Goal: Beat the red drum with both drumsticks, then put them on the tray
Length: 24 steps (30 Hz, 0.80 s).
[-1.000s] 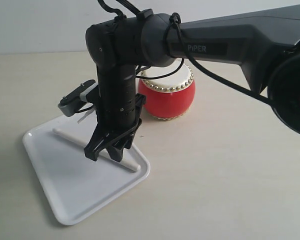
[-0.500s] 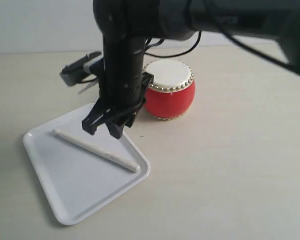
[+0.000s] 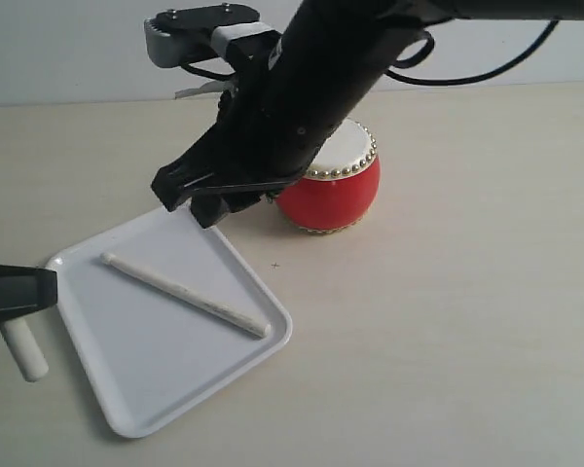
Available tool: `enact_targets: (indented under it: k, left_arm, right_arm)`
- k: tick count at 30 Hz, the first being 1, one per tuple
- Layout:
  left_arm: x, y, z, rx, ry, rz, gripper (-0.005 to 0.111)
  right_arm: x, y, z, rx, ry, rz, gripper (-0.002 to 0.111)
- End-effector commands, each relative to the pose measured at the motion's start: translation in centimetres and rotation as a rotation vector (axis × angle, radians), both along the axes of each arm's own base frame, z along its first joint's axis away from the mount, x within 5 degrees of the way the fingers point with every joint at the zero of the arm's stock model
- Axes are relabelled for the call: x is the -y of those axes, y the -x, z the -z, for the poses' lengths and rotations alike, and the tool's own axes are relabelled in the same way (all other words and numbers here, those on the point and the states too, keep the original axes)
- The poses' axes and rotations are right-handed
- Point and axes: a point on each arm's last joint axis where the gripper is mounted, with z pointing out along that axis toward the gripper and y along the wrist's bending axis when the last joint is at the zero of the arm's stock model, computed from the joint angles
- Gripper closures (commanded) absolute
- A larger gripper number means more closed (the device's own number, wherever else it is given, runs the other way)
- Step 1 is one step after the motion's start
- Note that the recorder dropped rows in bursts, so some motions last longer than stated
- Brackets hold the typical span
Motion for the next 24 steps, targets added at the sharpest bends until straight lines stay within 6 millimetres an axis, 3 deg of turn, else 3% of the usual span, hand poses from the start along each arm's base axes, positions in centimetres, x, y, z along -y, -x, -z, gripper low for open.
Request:
enact_targets:
  k: [1,10,14,24]
  left_arm:
    - [0.4,0.3,1.5,-0.015,0.082,0.015,0.107]
    - [1.6,0.4,2.4,0.069,0.239,0.145,0.107]
    - [1.7,-0.1,2.9,0.059,0.226,0.15,0.107]
    - [1.9,-0.5,3.0,0.079,0.246,0.172,0.107]
  right_arm:
    - [0.5,1.2,-1.1,0.042,-0.184,0.032,0.073]
    - [-0.8,2.9,-2.6,-0.007,-0.447,-0.127,0.069]
    - [-0.9,3.5,-2.8,-0.038,-0.478,-0.188,0.063]
    - [-1.3,4.4,-3.2,-0.016,-0.529,-0.32,0.062]
